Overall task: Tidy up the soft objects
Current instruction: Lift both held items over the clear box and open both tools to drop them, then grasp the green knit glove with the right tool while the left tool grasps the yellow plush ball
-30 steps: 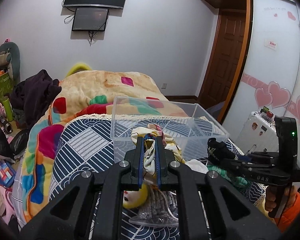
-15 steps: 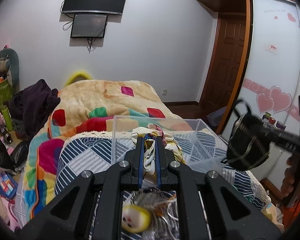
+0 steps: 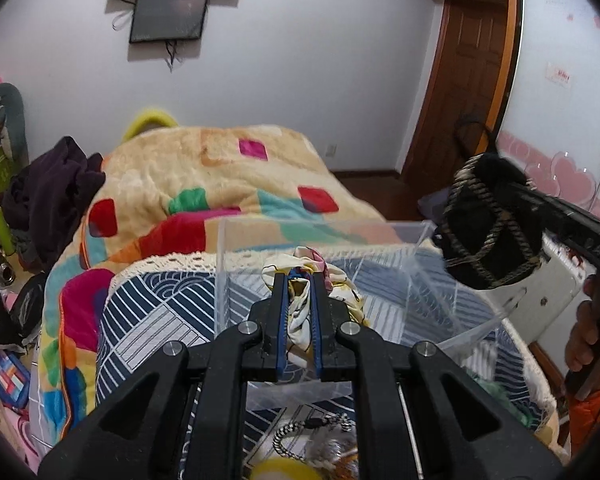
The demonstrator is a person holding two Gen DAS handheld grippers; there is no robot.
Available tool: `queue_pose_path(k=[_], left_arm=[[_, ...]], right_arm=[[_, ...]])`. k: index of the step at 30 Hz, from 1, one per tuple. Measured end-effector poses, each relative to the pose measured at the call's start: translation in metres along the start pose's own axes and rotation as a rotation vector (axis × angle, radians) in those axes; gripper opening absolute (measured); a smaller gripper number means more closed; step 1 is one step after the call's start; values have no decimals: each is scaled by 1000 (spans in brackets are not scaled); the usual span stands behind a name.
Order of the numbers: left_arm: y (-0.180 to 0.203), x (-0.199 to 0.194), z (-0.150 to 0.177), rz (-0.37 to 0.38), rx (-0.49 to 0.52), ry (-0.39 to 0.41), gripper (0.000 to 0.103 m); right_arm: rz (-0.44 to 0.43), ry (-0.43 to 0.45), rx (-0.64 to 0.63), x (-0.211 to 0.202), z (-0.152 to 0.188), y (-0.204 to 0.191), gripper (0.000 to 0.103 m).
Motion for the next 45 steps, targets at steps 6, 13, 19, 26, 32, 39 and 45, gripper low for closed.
queue_pose_path(k=[6,13,19,26,32,39,45], left_arm=[[3,28,3,20,40,-90,9],[14,38,10,35,68,-131,10],[22,31,12,56,81,-126,22],[24,2,5,101,41,-66,37],[25,-38,1,40,51,27,59],[30,-65,18,-22,74,56,80],[29,-73,45,-39,62,25,86]], right_arm=[[36,-204,1,60,27,5,16],[-31,-349,-27,66,46,1,17],[-76,-436,-24,68,56,-1,33],[-81,-388,3,55,56,-2,62],[-85,-281,31,26,40,0,74],[-72,-174,32,-6,39,1,85],[-45,-165,43,-20,57,6,88]])
Point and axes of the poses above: each gripper's, at about its wrist camera, not at the fingertips, and x roughly the way its jaws point, y to its right, z to its underside, the point moved 2 cm from there along x, roughly the way its jaws point, and after that the axes turned 15 degrees about x, right-handed, at the moved point
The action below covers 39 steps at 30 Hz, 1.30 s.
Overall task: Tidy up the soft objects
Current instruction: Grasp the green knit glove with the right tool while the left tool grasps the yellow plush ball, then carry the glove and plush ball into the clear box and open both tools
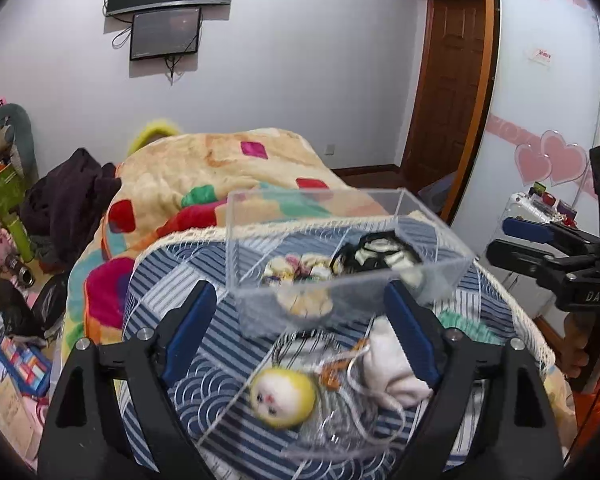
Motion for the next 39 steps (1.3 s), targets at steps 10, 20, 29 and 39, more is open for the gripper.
queue_pose_path(k=[10,20,29,39], left_arm=[[-4,16,56,-16,-46,-129,86],[2,35,67,-13,-34,-157,62],[4,42,71,47,-100,-147,44],[12,9,60,7,-38,-81,44]], right_arm=[[31,-109,68,10,46,24,88],[38,-181,105,17,74,36,79],[-33,-224,162,20,79,41,51],[-32,-178,123,11,74,33,16]])
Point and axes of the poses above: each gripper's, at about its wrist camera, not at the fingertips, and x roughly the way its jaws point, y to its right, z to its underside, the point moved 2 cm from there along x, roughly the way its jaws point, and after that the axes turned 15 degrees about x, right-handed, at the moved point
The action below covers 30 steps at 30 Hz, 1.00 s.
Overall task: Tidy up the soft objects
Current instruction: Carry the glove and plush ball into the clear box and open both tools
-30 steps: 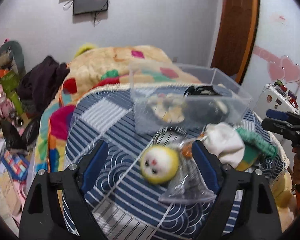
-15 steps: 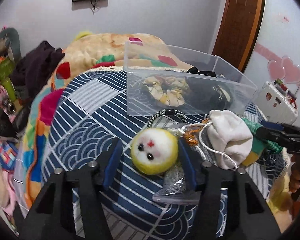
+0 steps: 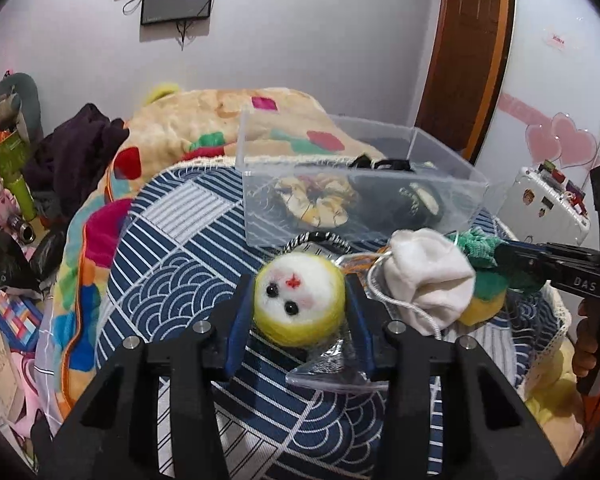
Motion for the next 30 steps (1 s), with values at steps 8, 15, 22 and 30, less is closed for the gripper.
queue_pose_path(k=[8,15,22,30], left_arm=[[-8,-24,-23,-23,3,78,44],[-15,-30,-46,-37,0,135,44],[-19,-20,-73,-57,20,159,44],[-14,9,-98,-77,66,143,44]], right_arm=[[30,98,-16,-23,-13,-1,14],[34,217,-26,-49,-39,-8,14],[23,307,-81,-58,-66,-29,14],[17,318,-134,-30,-85,-52,14]])
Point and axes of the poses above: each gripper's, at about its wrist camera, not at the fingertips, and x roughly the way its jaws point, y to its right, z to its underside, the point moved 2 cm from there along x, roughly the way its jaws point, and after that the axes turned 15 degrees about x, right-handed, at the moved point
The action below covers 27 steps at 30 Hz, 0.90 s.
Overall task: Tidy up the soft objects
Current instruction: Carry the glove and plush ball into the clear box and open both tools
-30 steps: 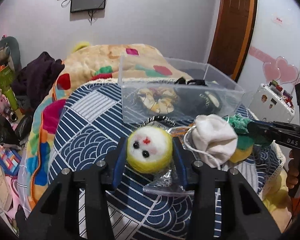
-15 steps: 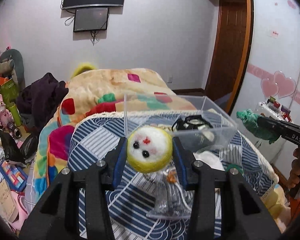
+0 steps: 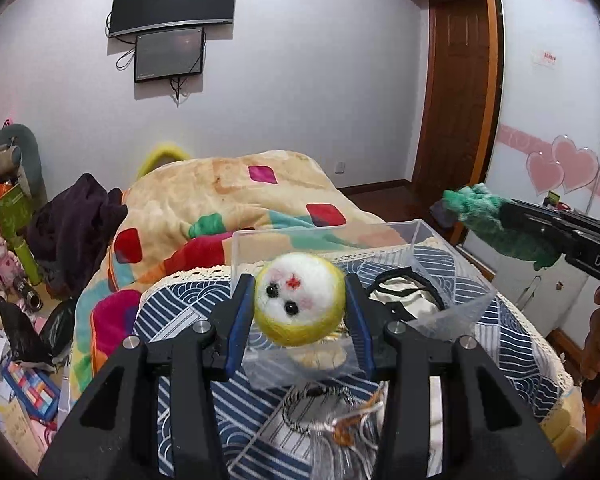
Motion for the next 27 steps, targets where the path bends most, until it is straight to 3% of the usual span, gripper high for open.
queue_pose_path(k=[13,23,27], left_arm=[[13,68,4,40,33,-140,44],[17,90,9,58,30,-203,44],[18,89,10,83,24,-207,45]], right_arm=[[16,-165,9,71,11,3,14],[70,-293,-15,96,27,11,15],[73,-314,-27,95,30,10,19]])
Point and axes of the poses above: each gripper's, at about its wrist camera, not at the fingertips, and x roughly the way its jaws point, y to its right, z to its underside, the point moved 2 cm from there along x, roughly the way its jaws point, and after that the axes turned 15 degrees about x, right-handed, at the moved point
